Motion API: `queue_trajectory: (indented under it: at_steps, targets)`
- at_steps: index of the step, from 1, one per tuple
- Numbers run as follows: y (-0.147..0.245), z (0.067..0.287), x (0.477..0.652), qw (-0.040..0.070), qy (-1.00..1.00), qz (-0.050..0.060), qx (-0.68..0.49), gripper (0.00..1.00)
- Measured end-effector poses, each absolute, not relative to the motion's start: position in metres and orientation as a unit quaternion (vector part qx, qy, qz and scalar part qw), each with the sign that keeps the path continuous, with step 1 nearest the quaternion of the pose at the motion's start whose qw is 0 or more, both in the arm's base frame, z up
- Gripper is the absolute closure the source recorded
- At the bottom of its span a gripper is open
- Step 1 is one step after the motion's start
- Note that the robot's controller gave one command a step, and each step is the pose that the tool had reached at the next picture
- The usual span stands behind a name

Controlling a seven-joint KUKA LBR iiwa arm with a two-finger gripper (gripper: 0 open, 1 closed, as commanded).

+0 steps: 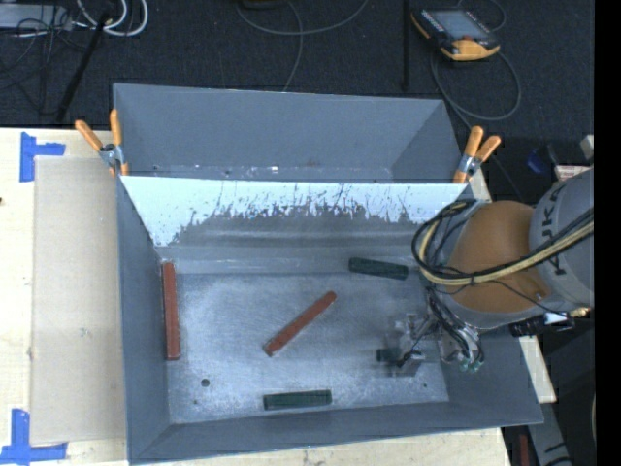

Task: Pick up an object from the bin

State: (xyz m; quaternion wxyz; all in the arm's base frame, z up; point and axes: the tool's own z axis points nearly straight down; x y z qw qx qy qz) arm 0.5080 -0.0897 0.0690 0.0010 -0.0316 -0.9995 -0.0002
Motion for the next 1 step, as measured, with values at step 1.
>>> queue_trajectory:
  at_steps: [1]
  targets:
    - [-0.0863, 0.2554, 0.5015, -0.004, -1.000, 0.001, -0.012, 1.00]
